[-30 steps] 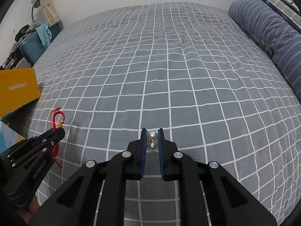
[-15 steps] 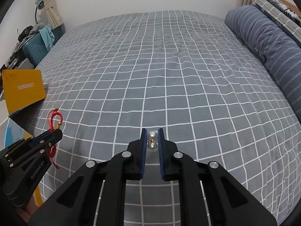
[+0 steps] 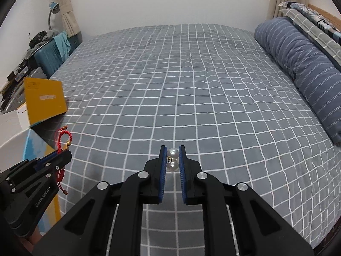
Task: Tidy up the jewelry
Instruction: 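Carry the red string bracelet and pearl earrings over the white box with both tools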
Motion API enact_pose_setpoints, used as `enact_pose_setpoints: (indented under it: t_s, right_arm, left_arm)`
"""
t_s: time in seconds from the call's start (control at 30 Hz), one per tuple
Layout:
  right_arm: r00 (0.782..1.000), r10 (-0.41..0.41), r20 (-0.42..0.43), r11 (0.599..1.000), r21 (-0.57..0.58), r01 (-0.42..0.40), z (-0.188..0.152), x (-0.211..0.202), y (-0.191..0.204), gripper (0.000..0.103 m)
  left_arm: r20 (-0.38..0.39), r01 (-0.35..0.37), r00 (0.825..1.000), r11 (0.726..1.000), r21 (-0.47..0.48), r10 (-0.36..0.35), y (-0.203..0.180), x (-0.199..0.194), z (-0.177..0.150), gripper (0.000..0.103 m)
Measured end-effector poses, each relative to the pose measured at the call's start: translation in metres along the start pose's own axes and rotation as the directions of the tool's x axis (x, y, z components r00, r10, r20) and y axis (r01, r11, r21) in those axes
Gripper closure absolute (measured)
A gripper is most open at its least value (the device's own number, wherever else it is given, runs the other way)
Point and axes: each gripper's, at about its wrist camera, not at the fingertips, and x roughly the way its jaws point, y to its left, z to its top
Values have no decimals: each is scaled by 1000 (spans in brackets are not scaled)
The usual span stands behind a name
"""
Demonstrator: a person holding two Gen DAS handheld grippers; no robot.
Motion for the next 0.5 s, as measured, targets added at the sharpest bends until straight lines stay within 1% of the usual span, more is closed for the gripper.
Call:
enact_pose_setpoints:
  t_s: [0.3,0.5]
  right_arm:
    - [1000,9,22,999,-38,-8,-2,-34,30,92]
    - [998,22,56,998,-58,-18,-3,-62,51,92]
  left_arm:
    - [35,-27,999,999,-26,28,23,-41,-10,90]
    - [60,-54,997,998,-37,57,41,-68,-16,90]
